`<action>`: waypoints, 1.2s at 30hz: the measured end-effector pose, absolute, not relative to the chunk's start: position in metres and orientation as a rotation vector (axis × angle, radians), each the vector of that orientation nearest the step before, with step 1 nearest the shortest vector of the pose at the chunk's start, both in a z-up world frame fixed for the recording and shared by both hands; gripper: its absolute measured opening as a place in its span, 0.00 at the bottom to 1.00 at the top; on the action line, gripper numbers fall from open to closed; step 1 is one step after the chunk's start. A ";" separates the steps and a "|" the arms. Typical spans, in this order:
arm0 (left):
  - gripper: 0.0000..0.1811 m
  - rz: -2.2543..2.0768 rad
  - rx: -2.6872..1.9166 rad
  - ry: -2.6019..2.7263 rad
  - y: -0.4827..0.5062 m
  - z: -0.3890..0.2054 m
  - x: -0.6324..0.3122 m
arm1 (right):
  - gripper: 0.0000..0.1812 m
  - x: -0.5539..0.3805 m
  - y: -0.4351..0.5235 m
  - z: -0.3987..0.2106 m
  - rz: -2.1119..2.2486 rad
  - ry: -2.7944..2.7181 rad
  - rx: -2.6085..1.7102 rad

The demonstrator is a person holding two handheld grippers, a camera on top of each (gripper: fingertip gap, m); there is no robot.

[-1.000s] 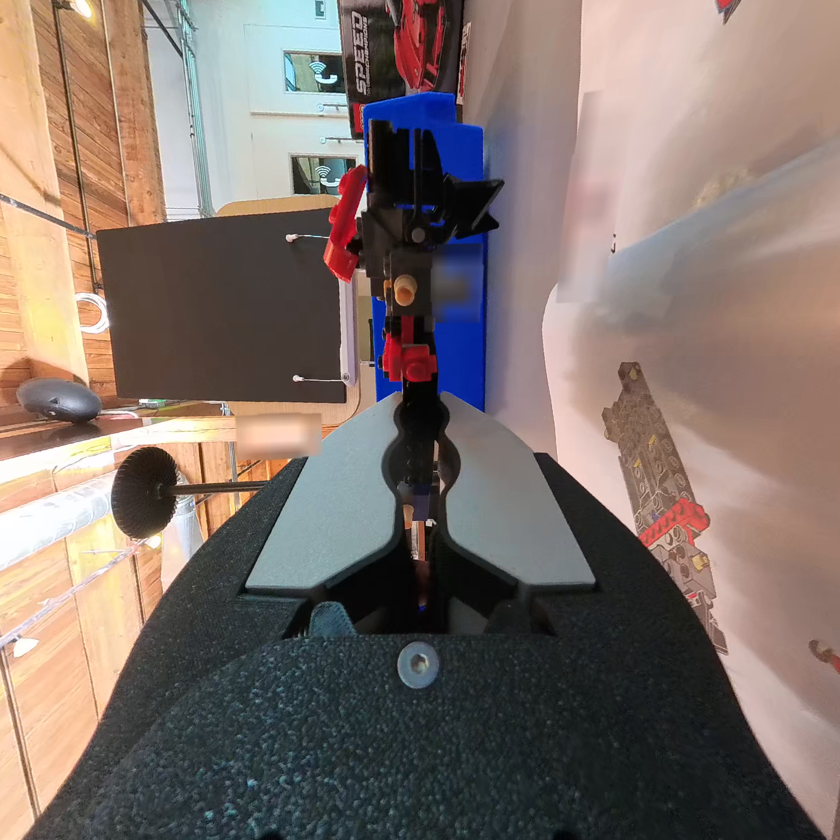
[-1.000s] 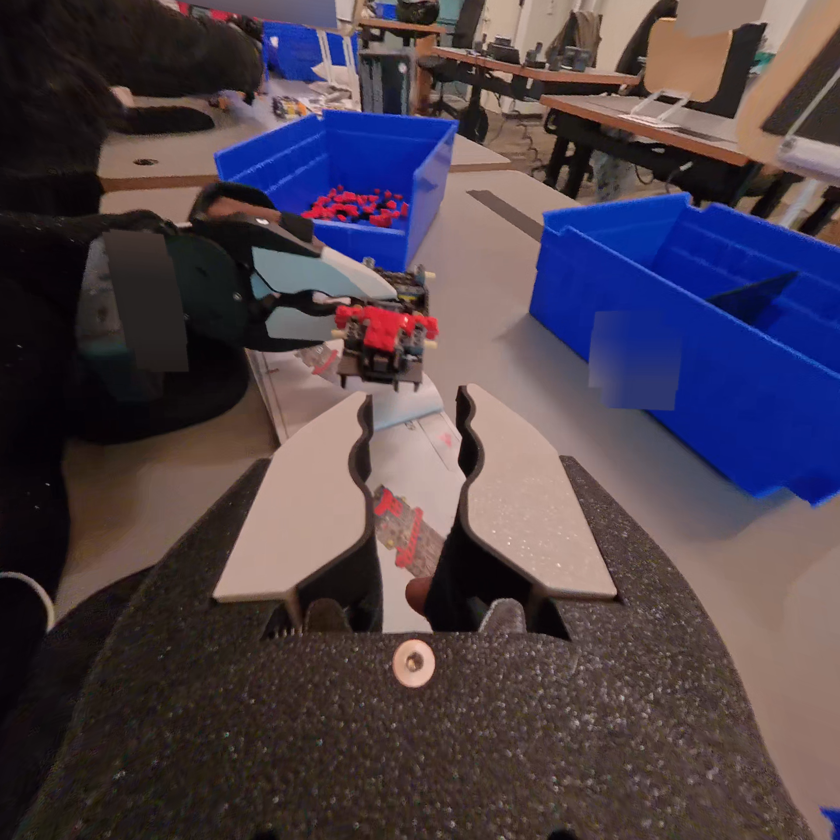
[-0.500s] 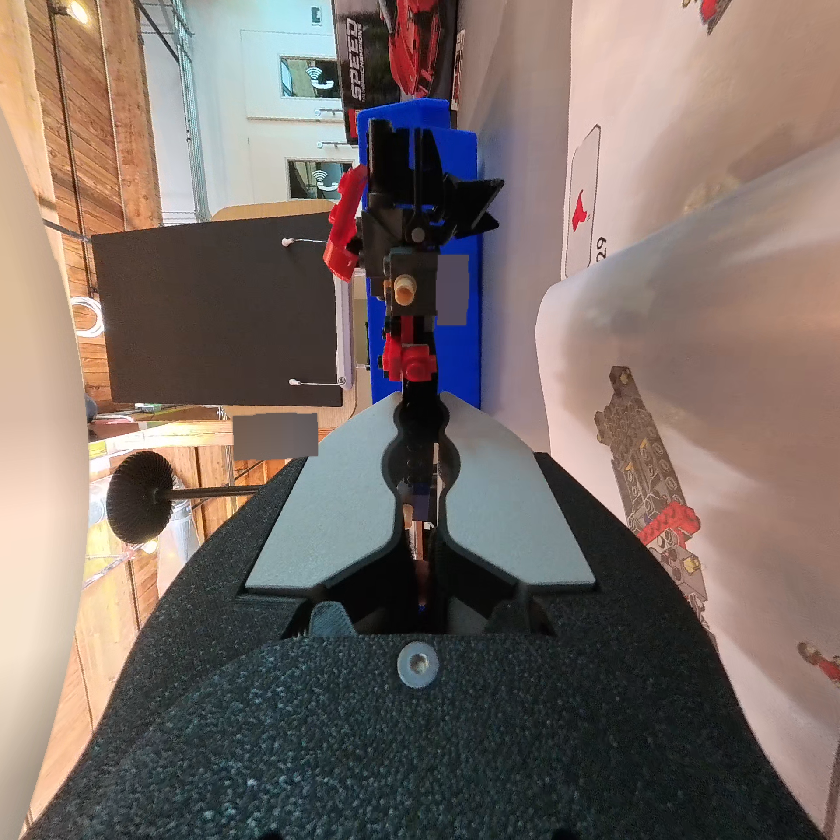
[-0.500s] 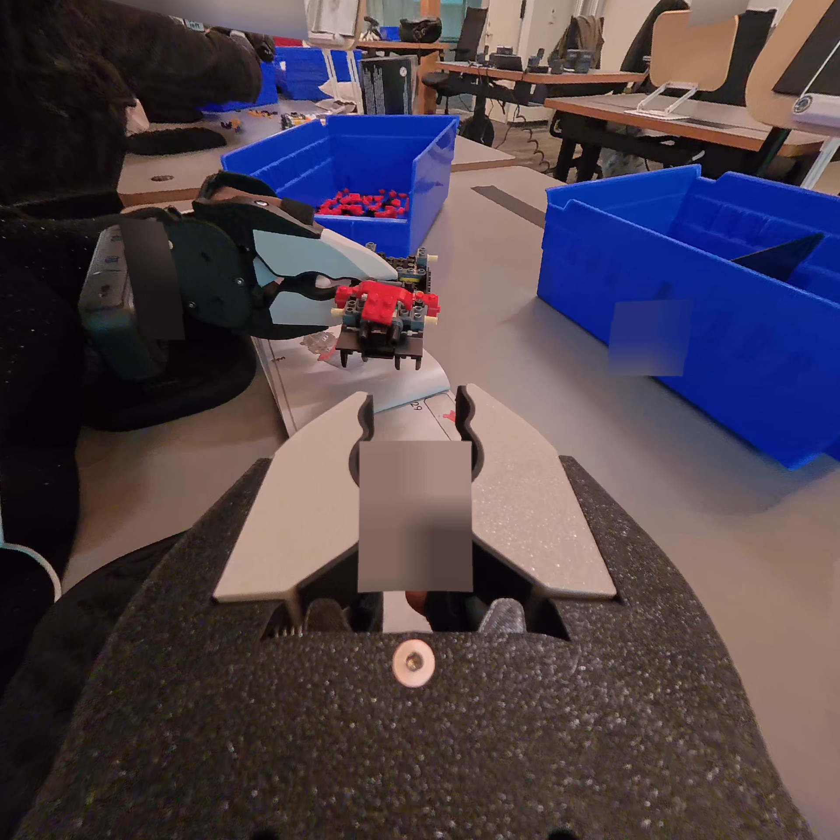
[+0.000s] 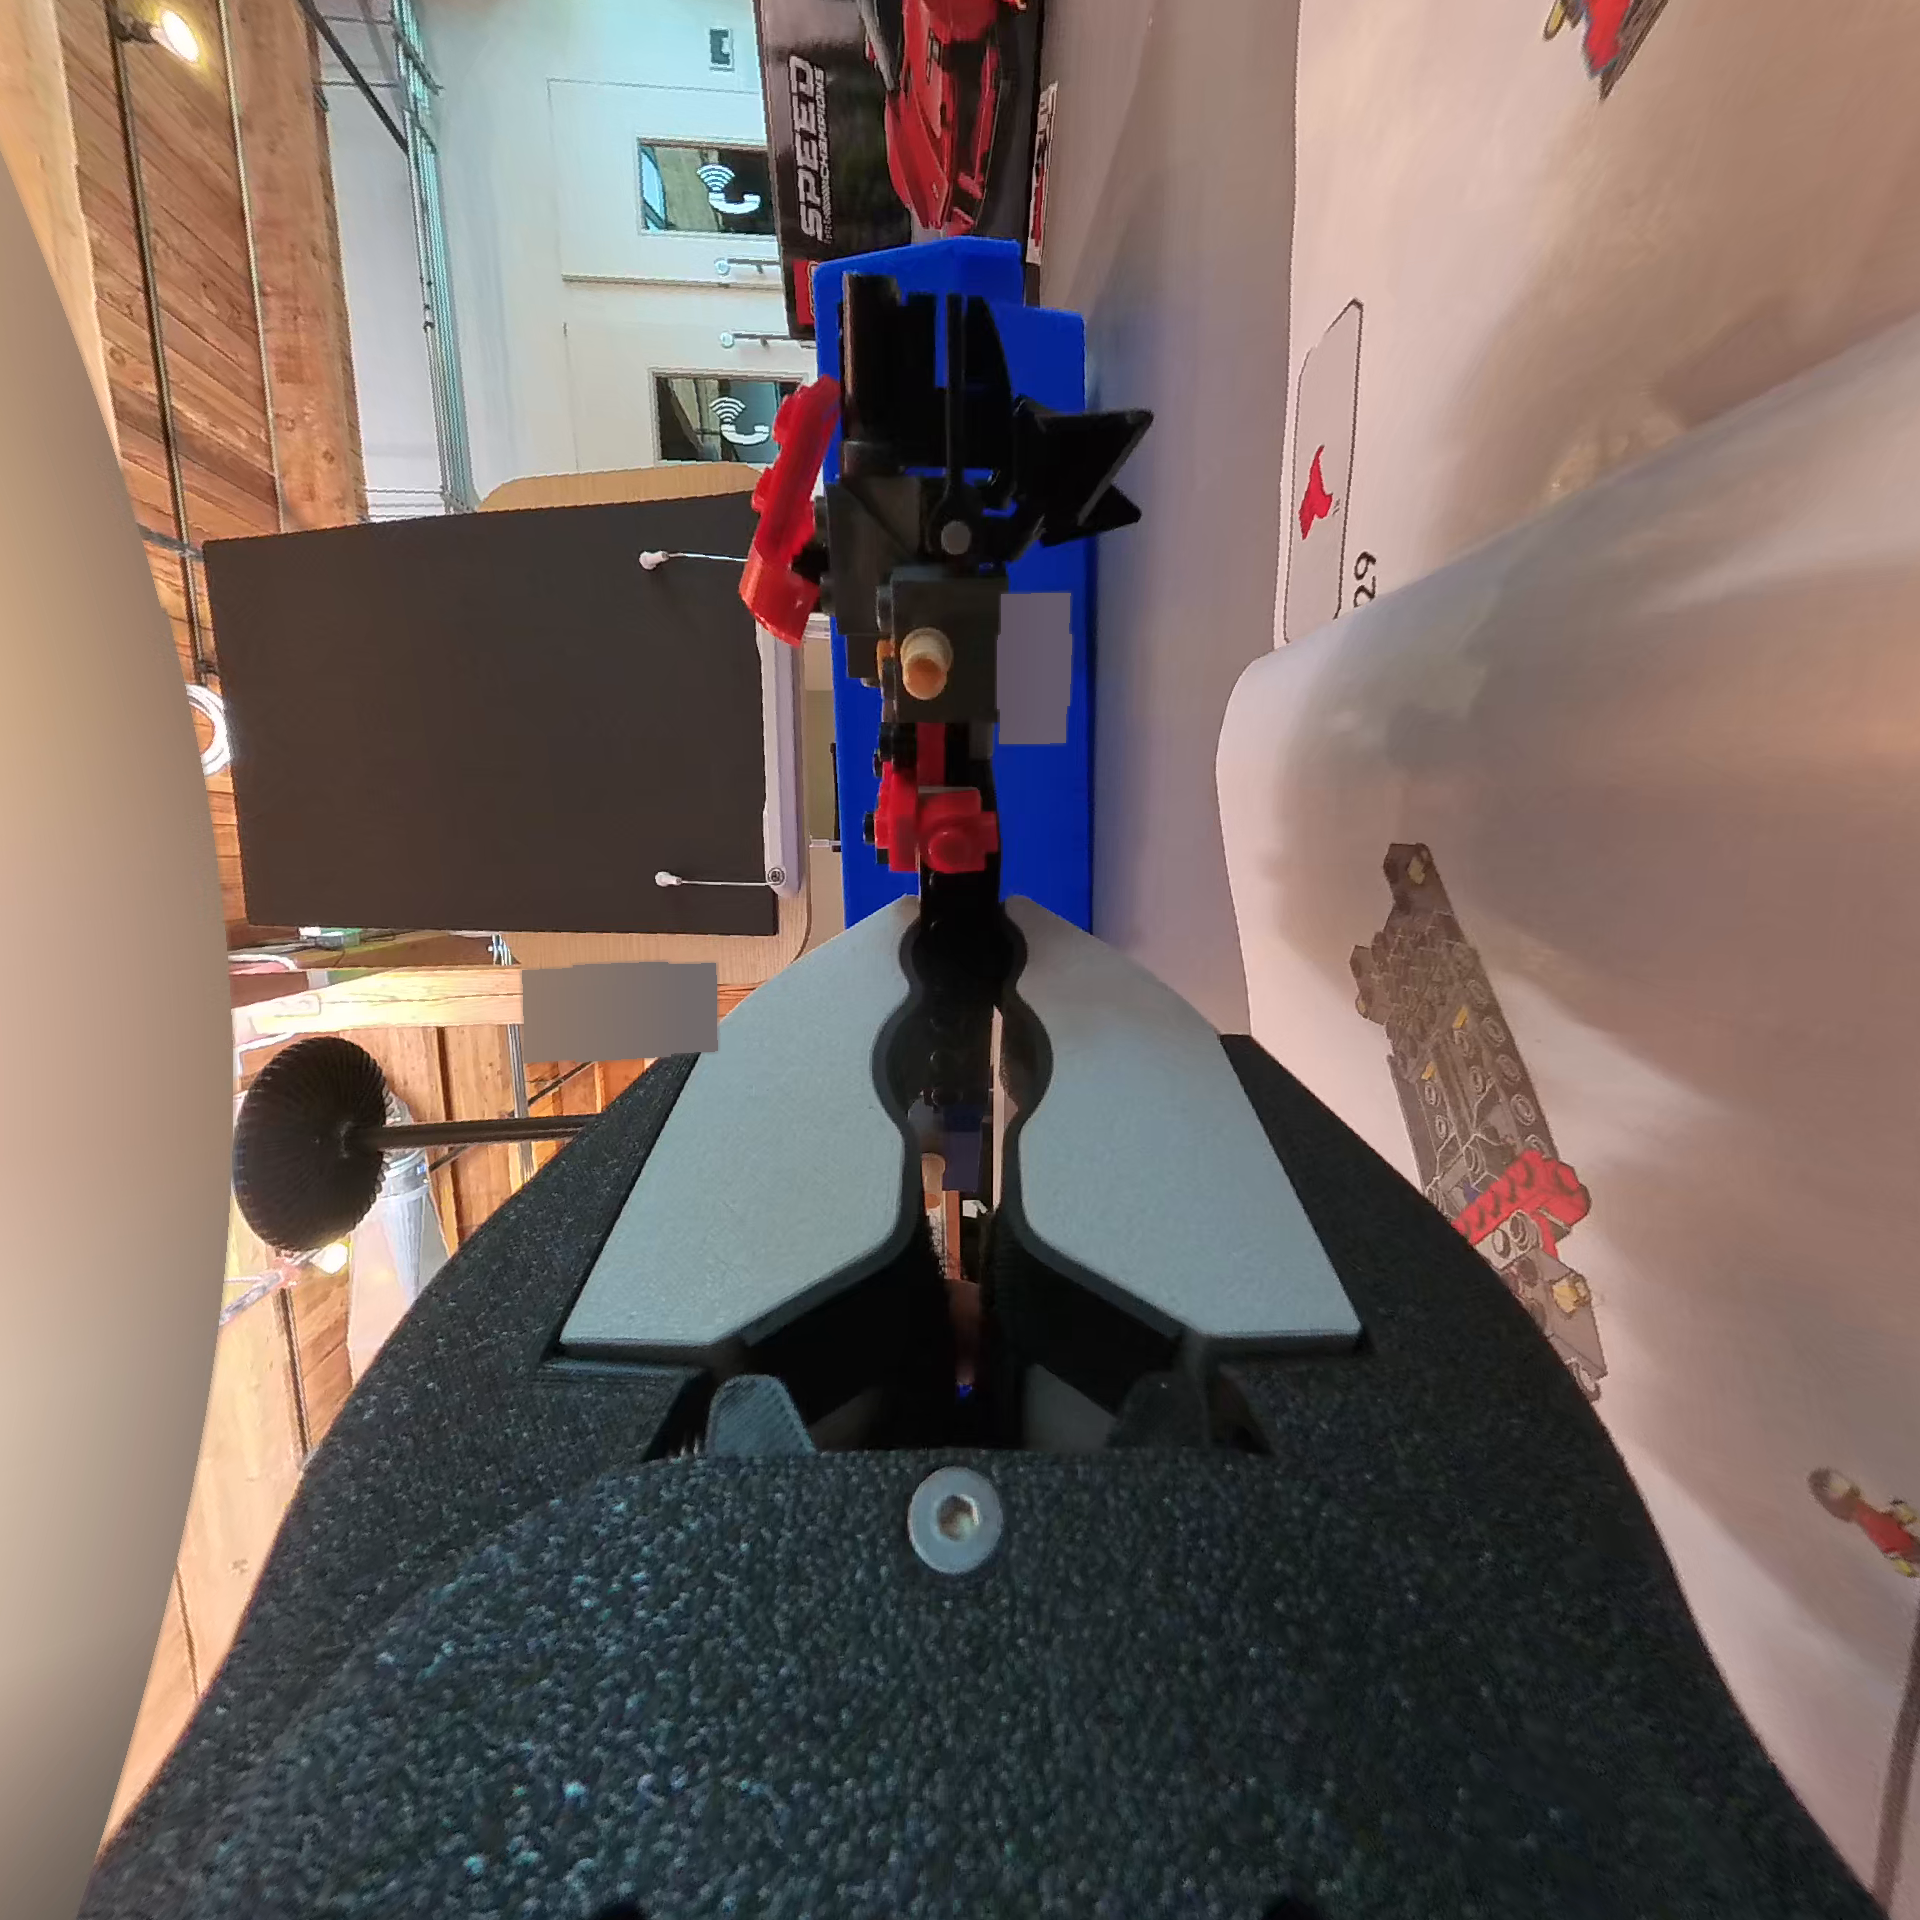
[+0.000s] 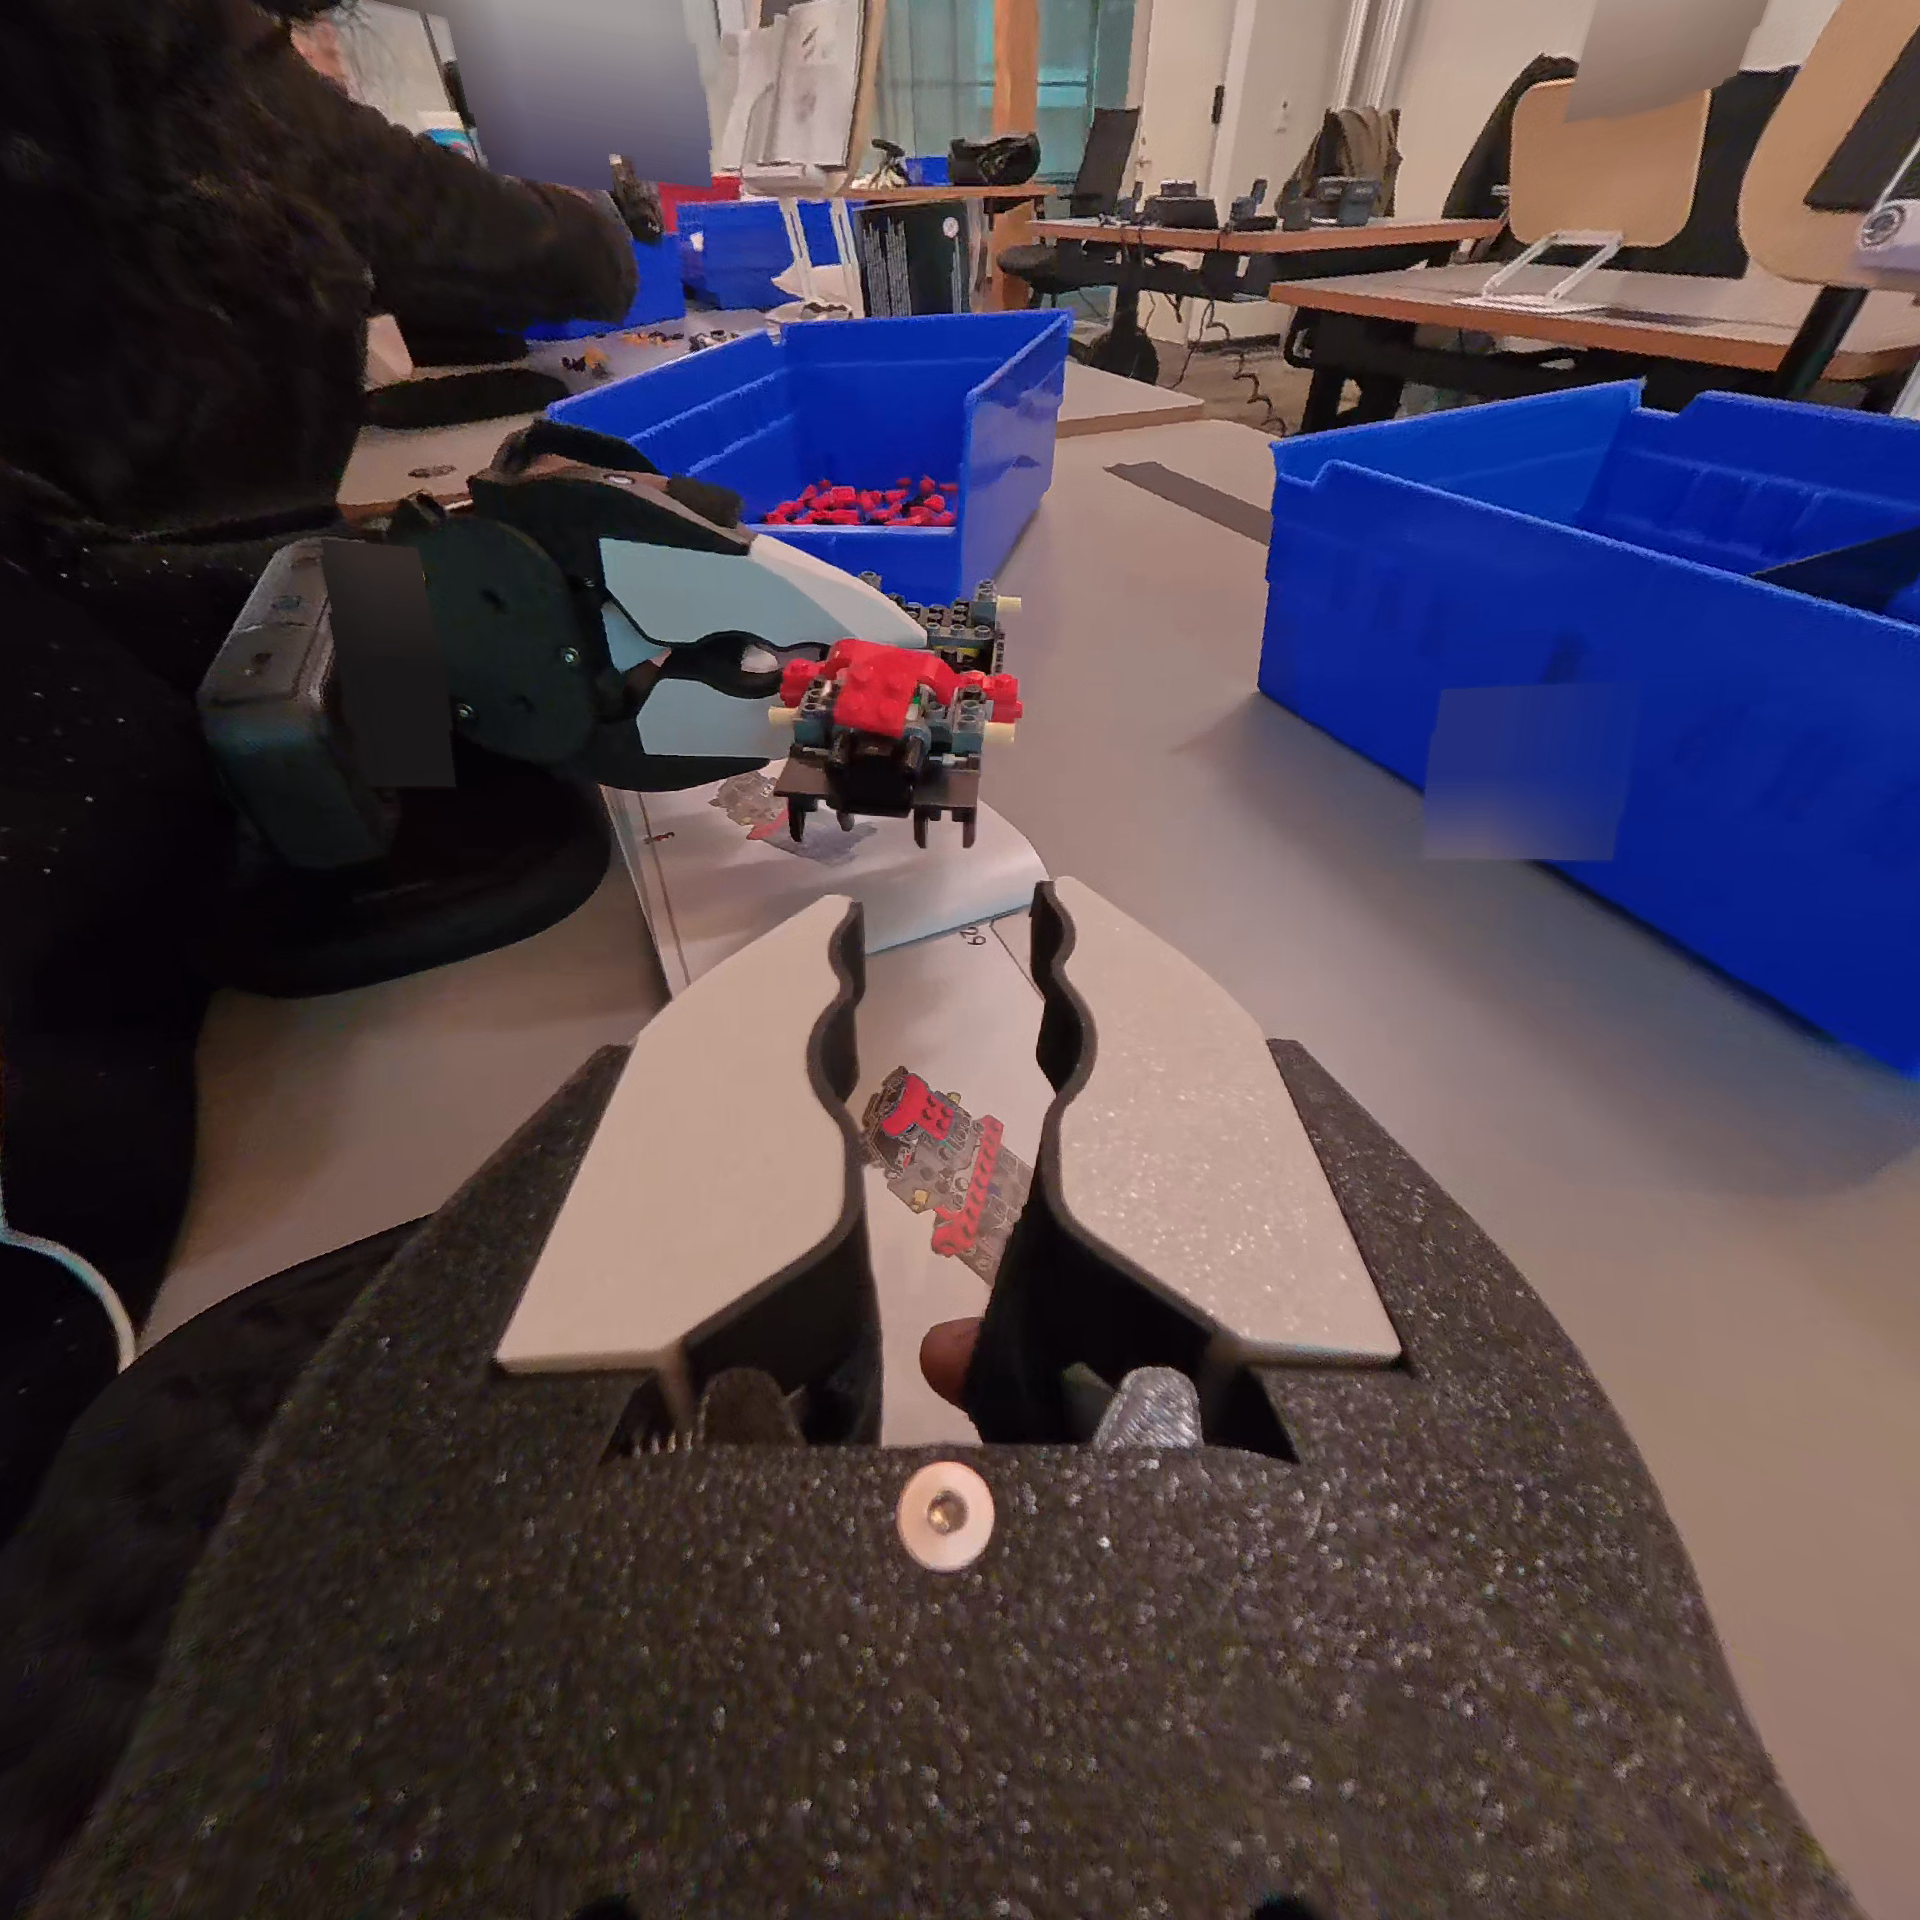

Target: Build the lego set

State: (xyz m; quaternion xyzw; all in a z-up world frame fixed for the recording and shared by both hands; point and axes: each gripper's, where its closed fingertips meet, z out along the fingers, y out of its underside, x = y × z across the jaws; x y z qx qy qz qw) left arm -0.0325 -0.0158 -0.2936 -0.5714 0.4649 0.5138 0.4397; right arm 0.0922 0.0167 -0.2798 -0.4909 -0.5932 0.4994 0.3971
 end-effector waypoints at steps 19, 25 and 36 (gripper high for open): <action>0.04 1.277 -1.406 1.152 -0.016 -0.292 -0.031 | 0.08 0.093 0.011 -0.280 1.313 -1.508 -1.205; 0.04 1.278 -1.403 1.152 -0.016 -0.292 -0.030 | 0.00 0.094 0.007 -0.279 1.321 -1.529 -1.176; 0.04 1.279 -1.392 1.153 -0.016 -0.291 -0.029 | 0.08 0.093 0.009 -0.276 1.336 -1.495 -1.174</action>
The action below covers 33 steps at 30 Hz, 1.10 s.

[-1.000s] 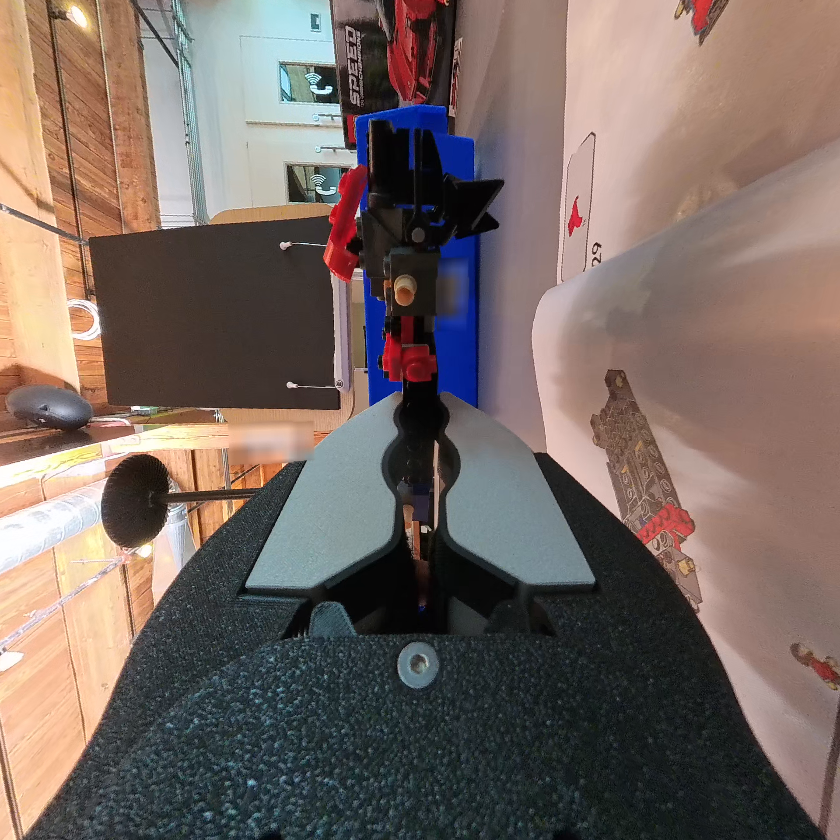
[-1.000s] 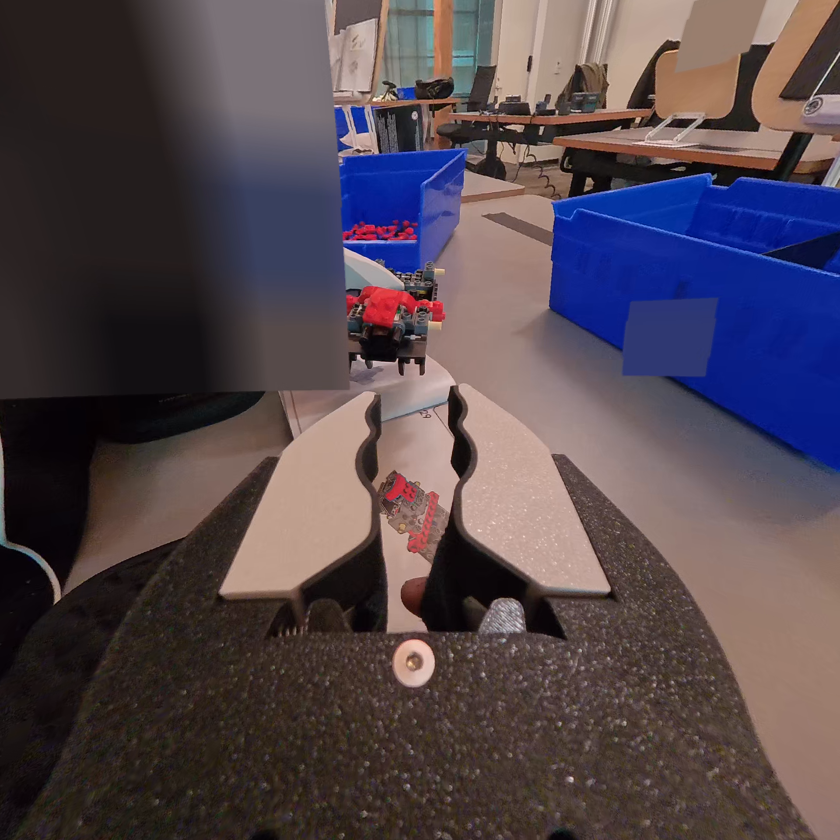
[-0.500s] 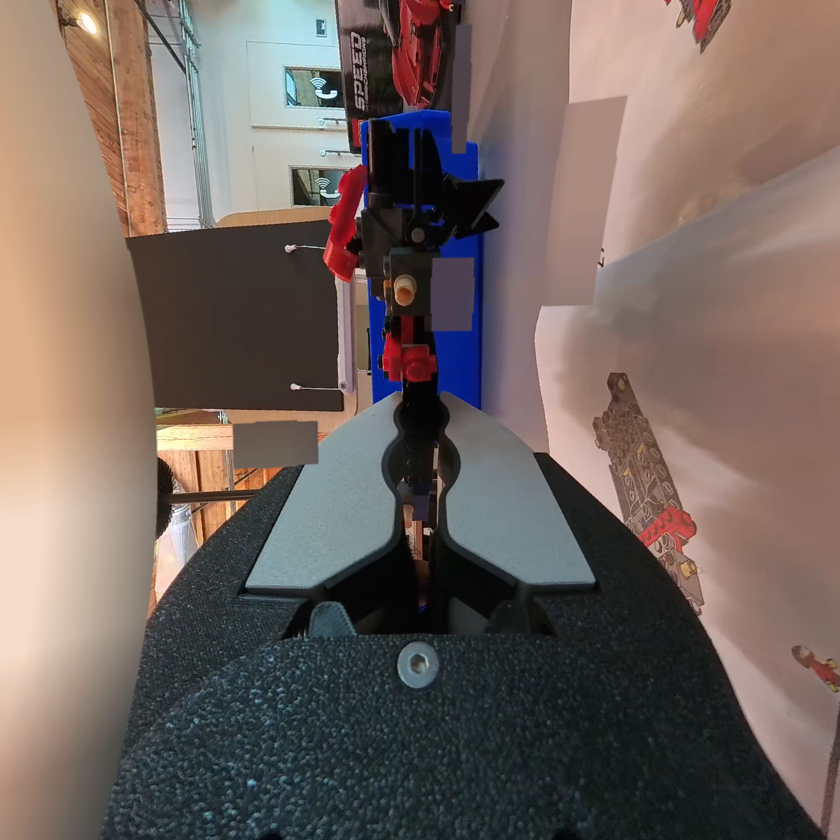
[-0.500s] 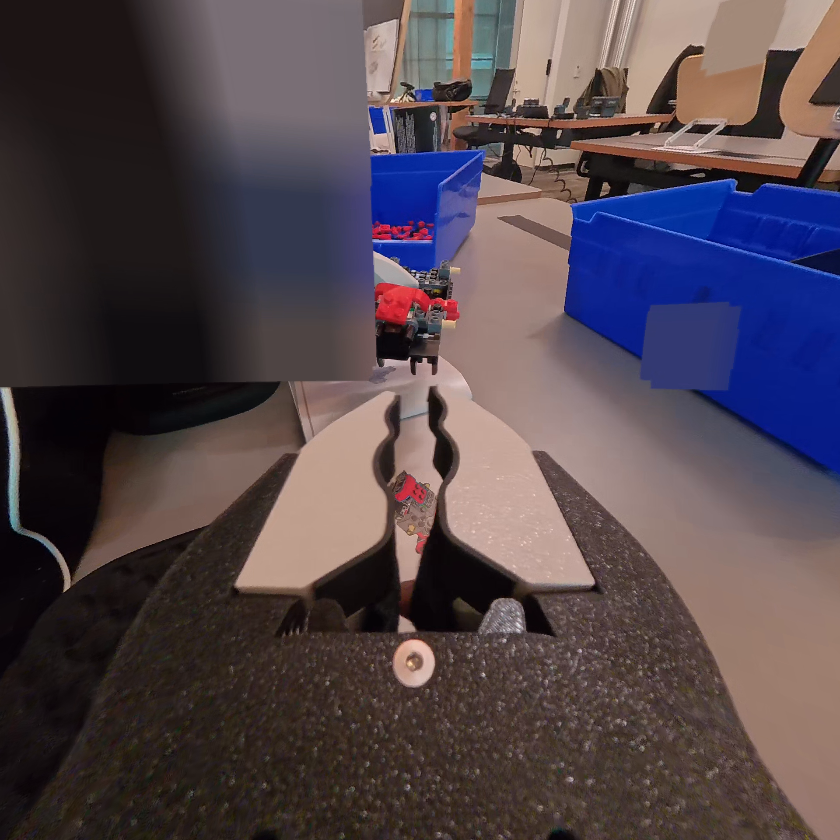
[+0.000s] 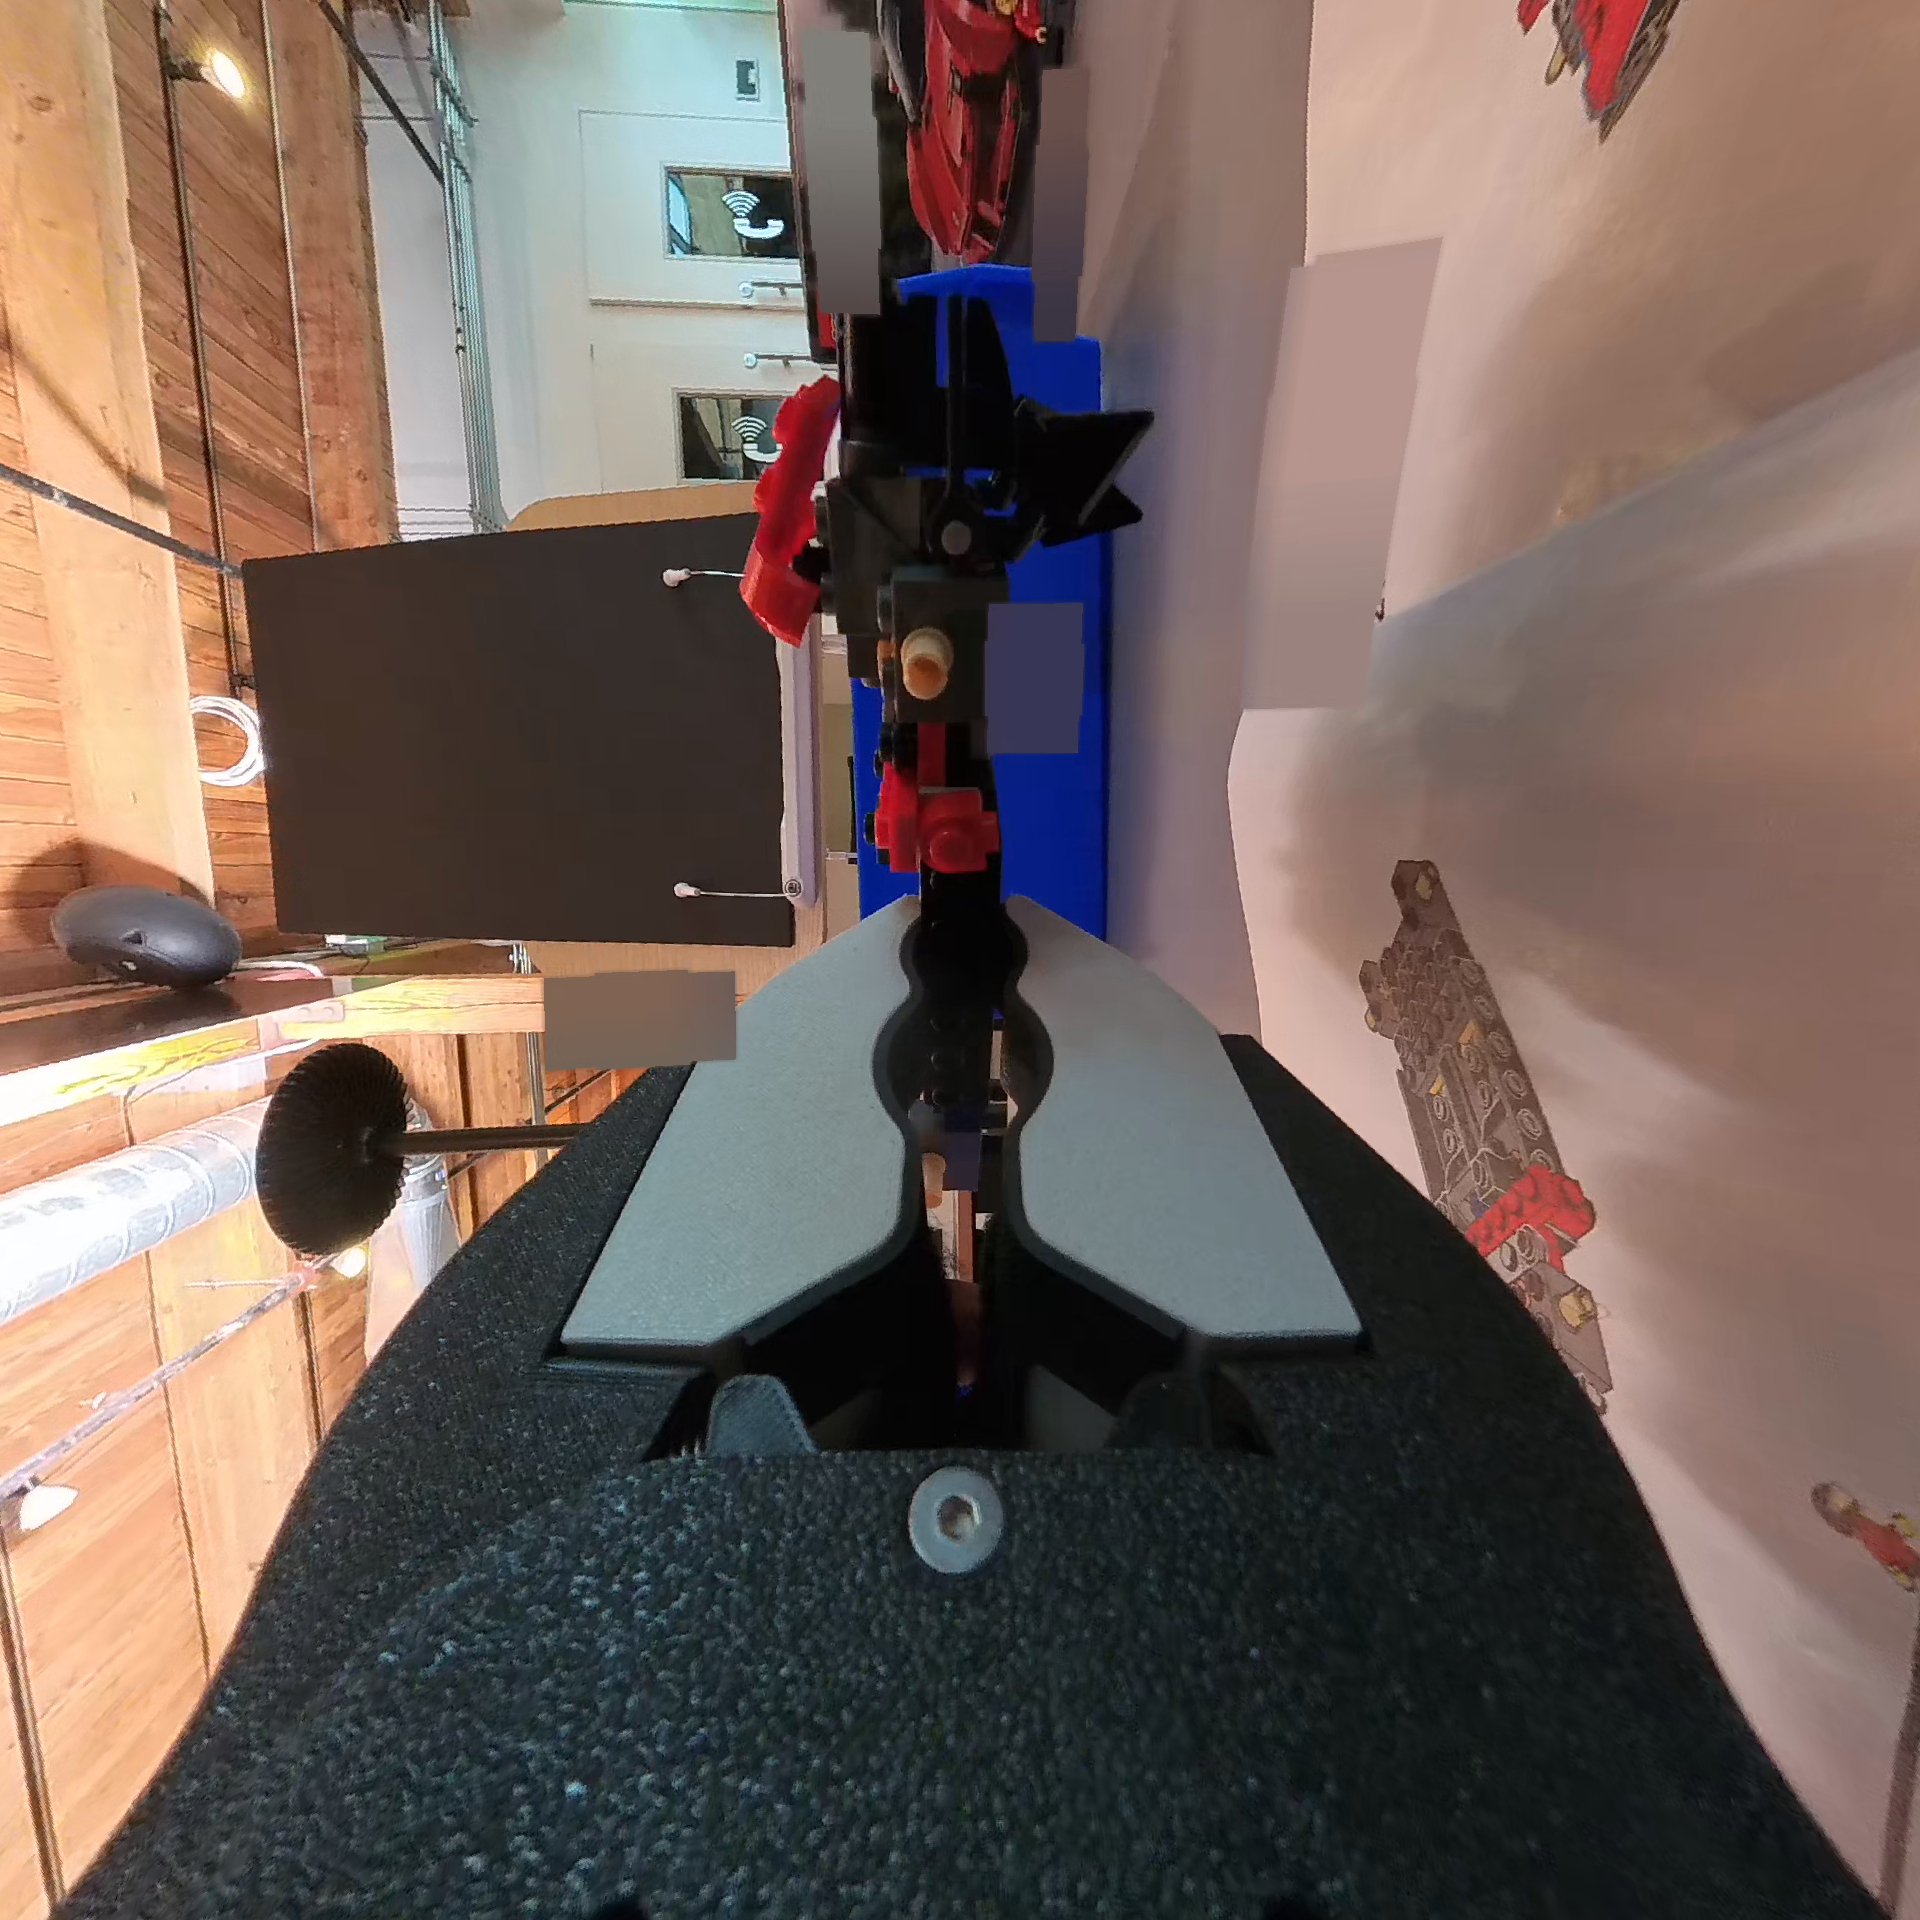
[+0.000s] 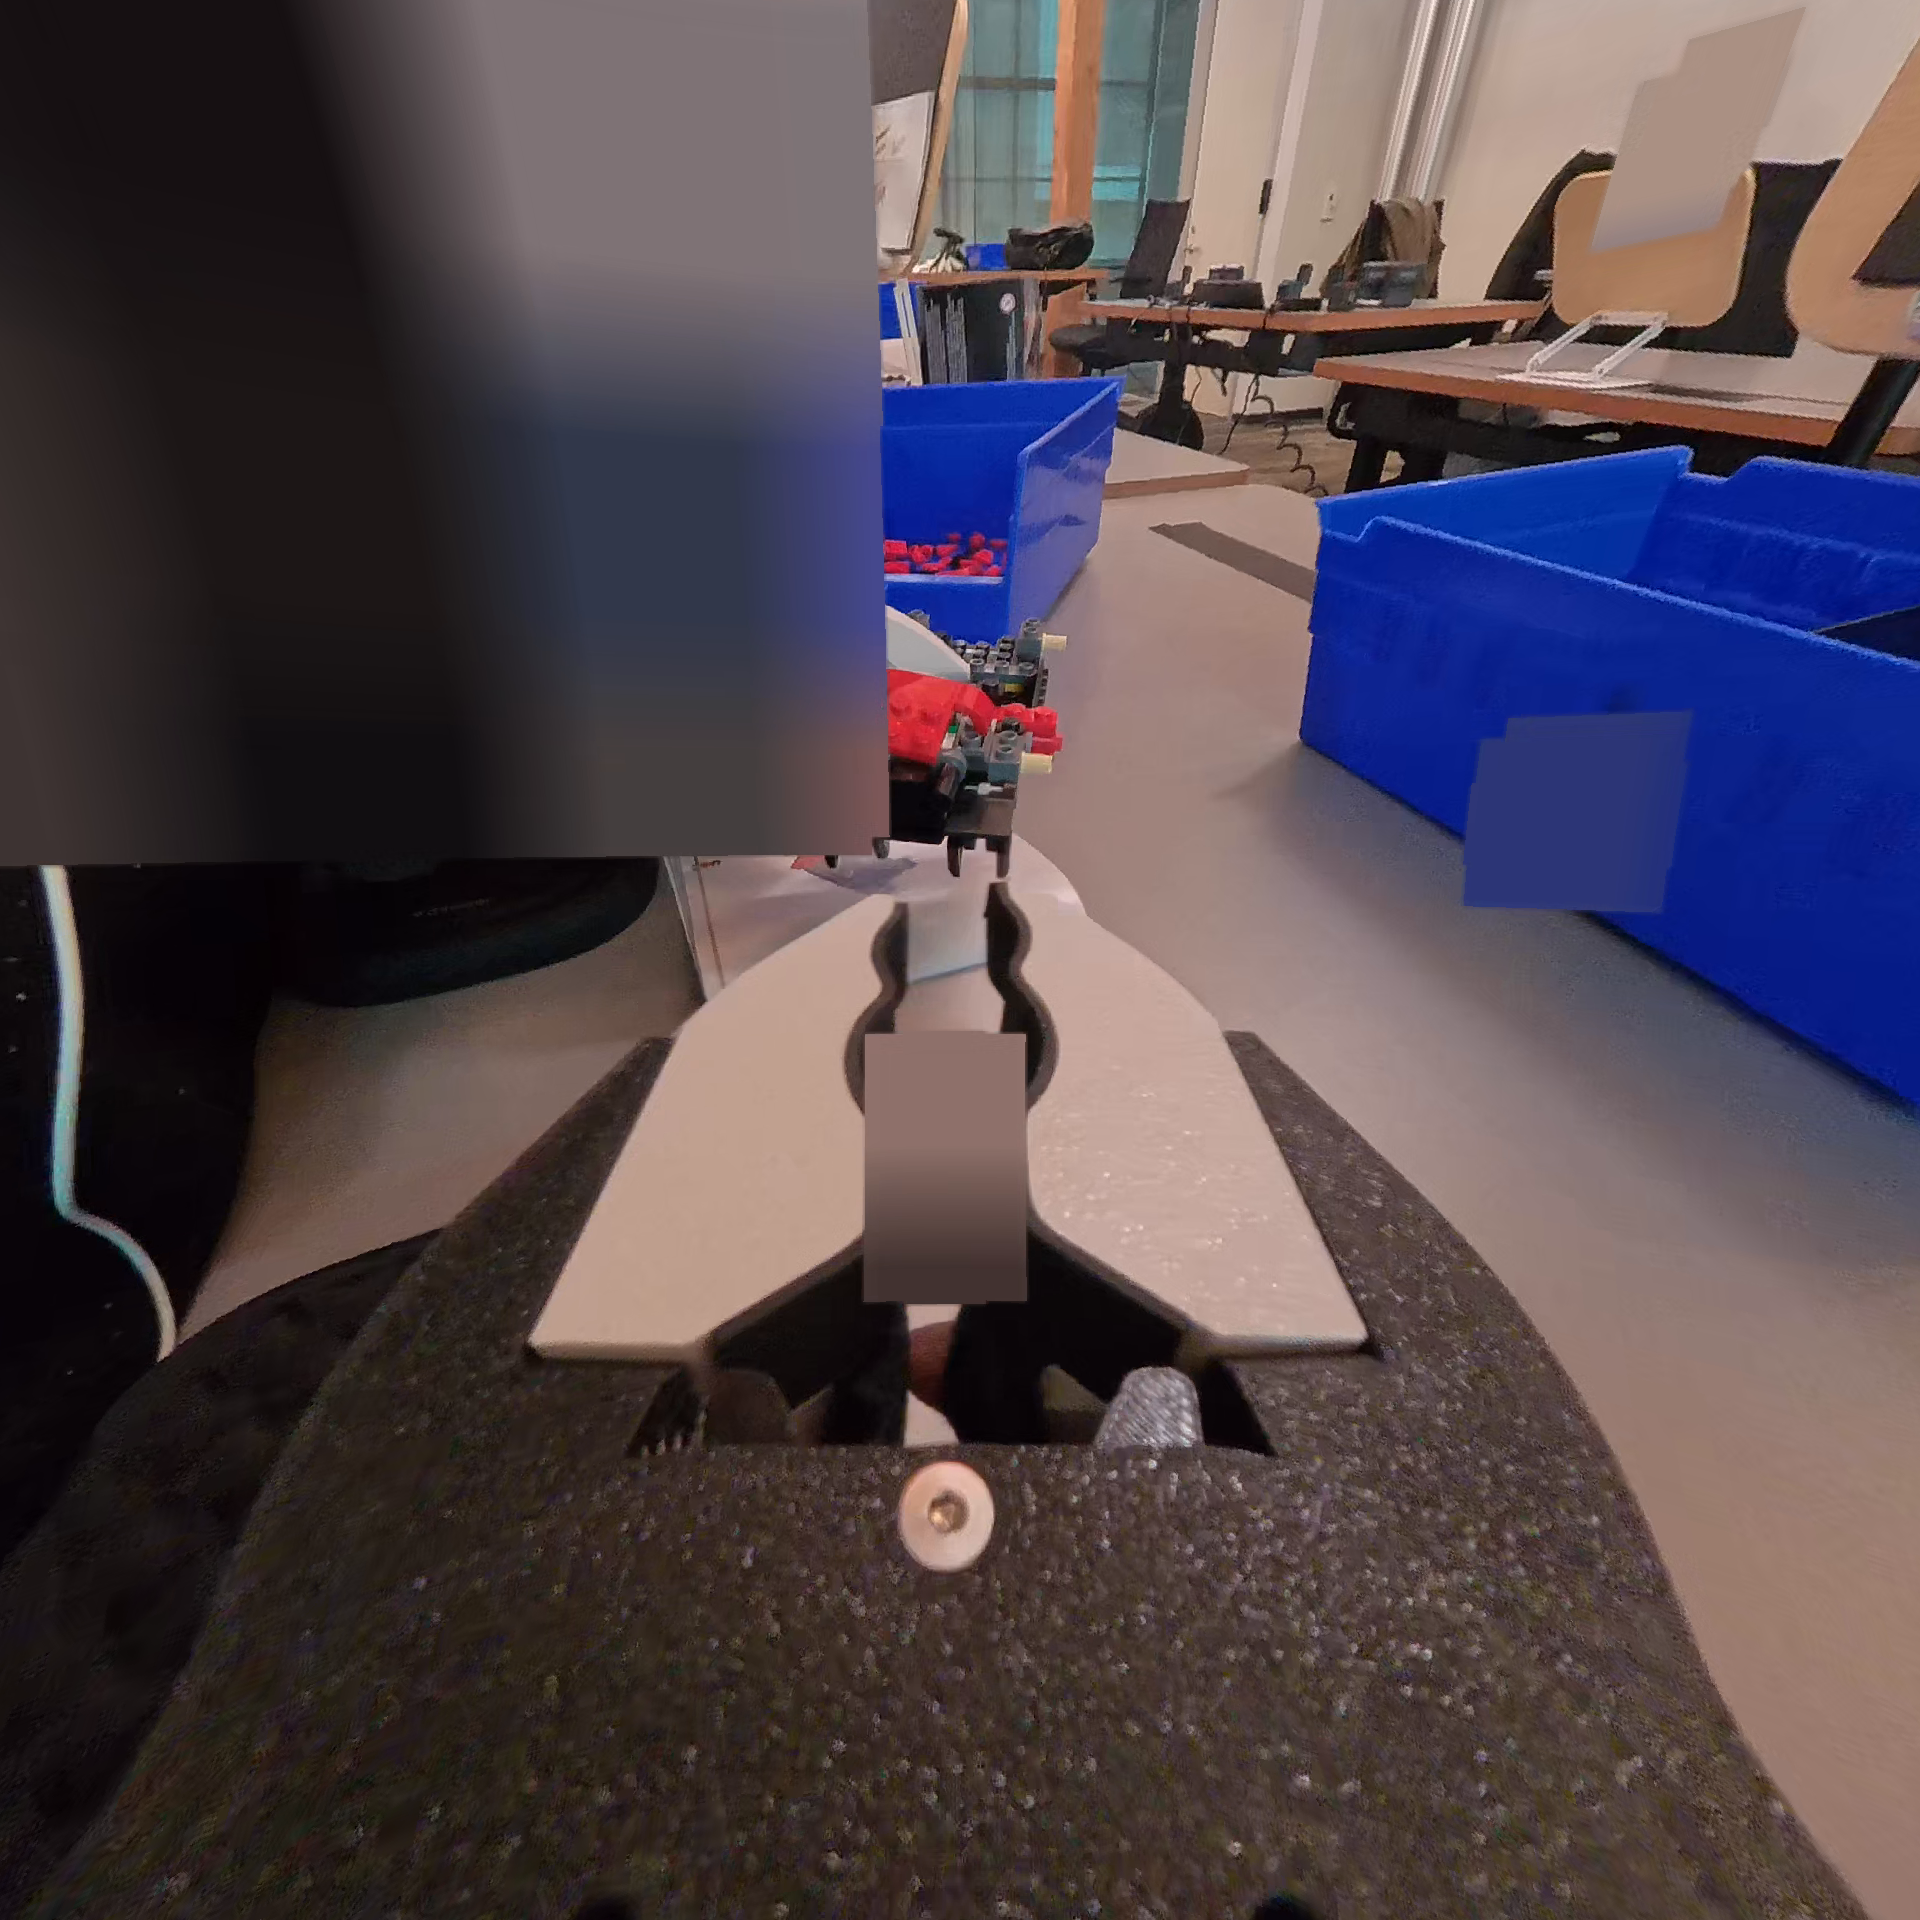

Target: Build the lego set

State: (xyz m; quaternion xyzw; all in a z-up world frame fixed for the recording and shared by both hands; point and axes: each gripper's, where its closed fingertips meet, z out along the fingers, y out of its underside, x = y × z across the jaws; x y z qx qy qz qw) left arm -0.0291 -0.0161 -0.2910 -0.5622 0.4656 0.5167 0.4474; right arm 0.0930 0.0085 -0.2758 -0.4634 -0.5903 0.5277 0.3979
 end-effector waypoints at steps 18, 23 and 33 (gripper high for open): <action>0.04 1.282 -1.389 1.149 -0.016 -0.290 -0.029 | 0.01 0.095 0.000 -0.274 1.367 -1.526 -1.122; 0.04 1.280 -1.388 1.152 -0.016 -0.291 -0.029 | 0.10 0.093 0.003 -0.276 1.359 -1.515 -1.153; 0.04 1.280 -1.390 1.152 -0.016 -0.291 -0.029 | 0.11 0.092 0.007 -0.279 1.328 -1.508 -1.178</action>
